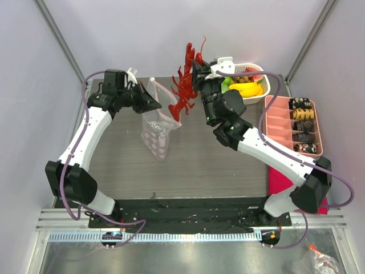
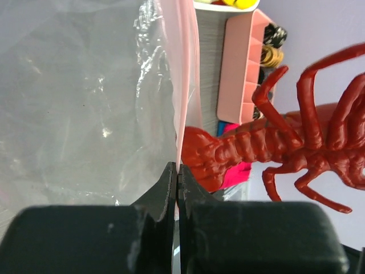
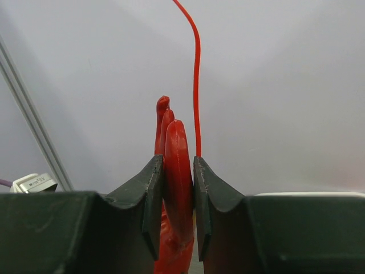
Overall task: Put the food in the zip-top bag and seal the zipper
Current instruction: Place the fake lobster in the zipper food storage bag.
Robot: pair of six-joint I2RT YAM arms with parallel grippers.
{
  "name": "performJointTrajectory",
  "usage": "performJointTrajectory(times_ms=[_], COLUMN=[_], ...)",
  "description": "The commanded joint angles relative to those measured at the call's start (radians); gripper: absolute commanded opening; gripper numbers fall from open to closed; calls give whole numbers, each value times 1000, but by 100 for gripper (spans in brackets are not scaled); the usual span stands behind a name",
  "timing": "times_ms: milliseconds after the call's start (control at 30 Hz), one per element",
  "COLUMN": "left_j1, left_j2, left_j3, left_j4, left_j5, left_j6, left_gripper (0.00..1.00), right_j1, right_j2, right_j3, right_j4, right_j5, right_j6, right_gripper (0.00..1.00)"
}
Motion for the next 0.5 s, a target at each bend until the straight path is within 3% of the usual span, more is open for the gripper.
performJointTrajectory(times_ms=[0, 467], left_j1=[35, 38], left_j2=[-40, -106], left_j3=[-48, -223], left_j4=[162, 467], left_j5=[132, 216], left_j6=[-107, -294], left_gripper=[0, 0], right_j1=[3, 11], right_j2=[-61, 20], right_j3=[49, 8], right_j4=[48, 114], right_j5=[11, 46], right_j6=[78, 77], right_gripper=[1, 1])
